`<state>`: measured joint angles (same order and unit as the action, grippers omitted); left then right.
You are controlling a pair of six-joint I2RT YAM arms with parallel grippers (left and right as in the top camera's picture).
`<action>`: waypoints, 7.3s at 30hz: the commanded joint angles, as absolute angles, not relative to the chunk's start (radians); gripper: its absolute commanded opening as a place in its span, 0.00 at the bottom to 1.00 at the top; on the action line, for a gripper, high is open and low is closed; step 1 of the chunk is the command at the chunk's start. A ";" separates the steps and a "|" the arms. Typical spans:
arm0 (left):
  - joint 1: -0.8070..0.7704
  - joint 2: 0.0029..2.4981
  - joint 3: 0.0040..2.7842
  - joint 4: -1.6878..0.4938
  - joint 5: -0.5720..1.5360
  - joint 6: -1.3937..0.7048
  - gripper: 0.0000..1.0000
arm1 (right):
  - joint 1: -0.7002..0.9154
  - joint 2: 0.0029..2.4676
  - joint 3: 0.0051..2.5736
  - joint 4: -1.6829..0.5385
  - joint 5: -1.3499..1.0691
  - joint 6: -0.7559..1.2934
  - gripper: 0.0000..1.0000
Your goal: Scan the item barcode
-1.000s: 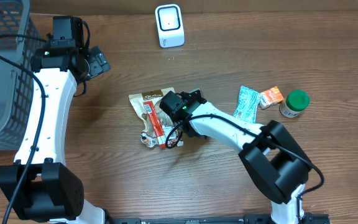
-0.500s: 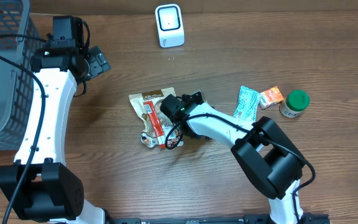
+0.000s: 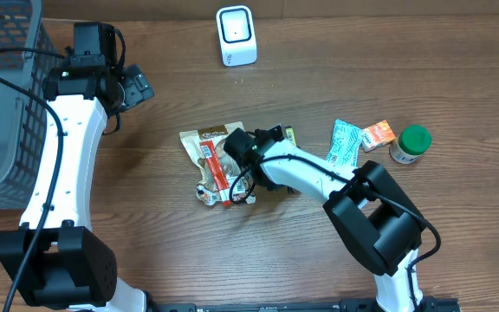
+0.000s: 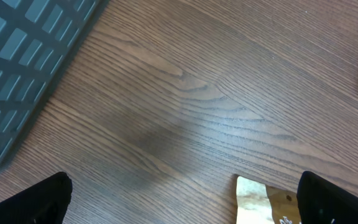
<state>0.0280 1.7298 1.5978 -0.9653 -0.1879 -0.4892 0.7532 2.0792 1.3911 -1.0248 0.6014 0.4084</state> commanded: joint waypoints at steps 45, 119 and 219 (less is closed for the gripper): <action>0.032 1.721 1.604 -0.965 -0.190 -0.467 1.00 | 0.425 2.090 1.495 -1.135 0.100 0.619 0.06; 0.032 1.721 1.604 -0.965 -0.190 -0.467 1.00 | 0.257 2.090 1.388 -1.012 -0.253 0.390 0.26; 0.032 1.721 1.604 -0.965 -0.190 -0.468 1.00 | 0.384 2.081 1.454 -0.580 -0.115 0.494 0.34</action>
<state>0.0280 1.7298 1.5978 -0.9653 -0.1879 -0.4892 0.3935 2.0754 1.4029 -0.5625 -0.0803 0.4976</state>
